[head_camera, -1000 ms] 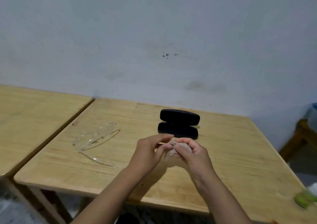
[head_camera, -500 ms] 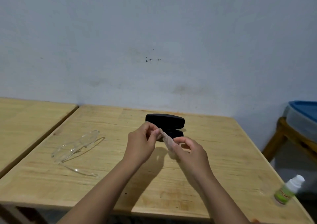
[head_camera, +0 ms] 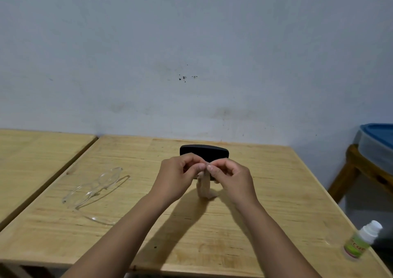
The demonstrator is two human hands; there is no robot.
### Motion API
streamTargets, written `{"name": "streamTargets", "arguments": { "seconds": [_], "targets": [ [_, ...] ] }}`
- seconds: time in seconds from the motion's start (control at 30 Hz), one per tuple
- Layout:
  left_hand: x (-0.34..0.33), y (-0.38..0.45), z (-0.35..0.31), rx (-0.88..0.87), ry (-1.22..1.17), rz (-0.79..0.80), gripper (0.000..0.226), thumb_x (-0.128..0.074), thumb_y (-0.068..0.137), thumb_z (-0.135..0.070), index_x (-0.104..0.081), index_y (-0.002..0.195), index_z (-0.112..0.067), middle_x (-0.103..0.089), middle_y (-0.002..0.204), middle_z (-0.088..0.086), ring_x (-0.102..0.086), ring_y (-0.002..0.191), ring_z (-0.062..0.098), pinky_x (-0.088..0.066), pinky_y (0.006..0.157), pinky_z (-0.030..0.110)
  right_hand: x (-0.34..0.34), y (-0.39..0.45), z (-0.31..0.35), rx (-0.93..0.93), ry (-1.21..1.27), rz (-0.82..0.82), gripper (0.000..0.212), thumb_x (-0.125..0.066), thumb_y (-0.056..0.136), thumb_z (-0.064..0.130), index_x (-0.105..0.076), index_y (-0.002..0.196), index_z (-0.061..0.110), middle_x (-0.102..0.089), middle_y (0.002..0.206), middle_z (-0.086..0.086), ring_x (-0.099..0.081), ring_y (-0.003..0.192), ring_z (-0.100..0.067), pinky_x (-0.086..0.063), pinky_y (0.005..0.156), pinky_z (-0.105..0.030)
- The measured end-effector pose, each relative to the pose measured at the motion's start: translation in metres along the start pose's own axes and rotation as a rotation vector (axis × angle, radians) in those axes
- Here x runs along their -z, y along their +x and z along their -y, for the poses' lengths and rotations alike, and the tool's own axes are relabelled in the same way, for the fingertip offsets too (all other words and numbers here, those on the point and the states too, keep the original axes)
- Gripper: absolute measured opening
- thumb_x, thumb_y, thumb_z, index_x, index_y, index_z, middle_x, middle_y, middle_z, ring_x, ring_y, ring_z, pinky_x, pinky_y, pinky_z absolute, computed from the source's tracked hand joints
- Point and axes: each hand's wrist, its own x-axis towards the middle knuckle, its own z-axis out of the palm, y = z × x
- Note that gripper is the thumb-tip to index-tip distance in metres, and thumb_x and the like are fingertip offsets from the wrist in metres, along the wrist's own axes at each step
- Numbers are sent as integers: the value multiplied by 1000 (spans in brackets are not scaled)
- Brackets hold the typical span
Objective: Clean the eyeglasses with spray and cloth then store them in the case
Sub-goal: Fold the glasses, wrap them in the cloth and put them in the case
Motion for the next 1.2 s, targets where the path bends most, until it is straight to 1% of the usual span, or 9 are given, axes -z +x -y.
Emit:
{"name": "streamTargets", "arguments": {
  "seconds": [0.13, 0.27, 0.37, 0.47, 0.67, 0.8, 0.97, 1.1, 1.2],
  "targets": [
    [7, 5, -5, 16, -94, 4, 11, -65, 84, -15, -73, 86, -24, -73, 79, -6, -68, 77, 4, -56, 73, 24, 12, 11, 16, 37, 12, -8, 15, -66, 83, 12, -68, 73, 23, -67, 68, 8, -59, 61, -2, -47, 57, -14],
    [12, 14, -12, 47, -195, -60, 12, -65, 83, -15, -73, 86, -24, -74, 87, -4, -69, 83, 11, -57, 78, 27, 26, 24, 33, 63, 31, -6, 11, -64, 85, 10, -65, 76, 16, -67, 71, 2, -62, 67, -9, -52, 61, -24],
    [15, 19, -17, 54, -233, -67, 11, -67, 83, -16, -73, 86, -25, -75, 85, -2, -70, 81, 12, -56, 82, 33, 33, 28, 44, 89, 18, -8, 13, -62, 86, 8, -63, 75, 16, -64, 64, 6, -60, 60, -3, -48, 55, -18],
    [14, 21, -19, 45, -214, -67, 13, -67, 83, -17, -73, 84, -29, -75, 82, -4, -70, 78, 11, -56, 82, 35, 36, 28, 50, 105, 7, 0, 15, -61, 87, 7, -62, 74, 16, -63, 59, 9, -57, 57, -2, -46, 54, -18],
    [0, 19, -28, 31, -200, -42, 13, -60, 87, -26, -72, 90, -30, -73, 84, -11, -66, 84, 4, -51, 80, 22, 34, 21, 51, 95, -16, 84, 15, -61, 87, 8, -63, 74, 17, -63, 56, 10, -57, 57, -4, -45, 57, -21],
    [-10, 15, -33, 55, -209, 57, 13, -72, 77, -29, -72, 90, -30, -73, 80, -8, -69, 80, 9, -58, 72, 33, 35, 17, 51, 96, -27, 130, 14, -61, 86, 7, -62, 75, 16, -60, 58, 7, -51, 53, -8, -44, 56, -21],
    [-12, 15, -25, 30, -66, 58, 8, -68, 80, -21, -71, 86, -25, -73, 79, -10, -65, 74, -1, -46, 64, 11, 44, 16, 53, 97, -11, 102, 16, -58, 88, 3, -61, 75, 13, -59, 52, 11, -52, 52, -2, -44, 52, -16],
    [-8, 12, -15, 64, -50, 13, 7, -66, 82, -23, -71, 83, -27, -70, 73, -13, -57, 59, -8, -38, 54, 8, 55, 17, 50, 86, -20, 34, 14, -58, 88, 4, -62, 76, 12, -57, 57, 4, -50, 51, -7, -44, 53, -17],
    [-4, 10, -10, 68, -25, -39, 5, -67, 82, -25, -72, 82, -28, -69, 73, -14, -55, 61, -11, -36, 54, 6, 61, 17, 44, 68, -27, -26, 15, -59, 88, 6, -62, 75, 13, -56, 58, 0, -47, 49, -9, -43, 54, -19]
  ]
}}
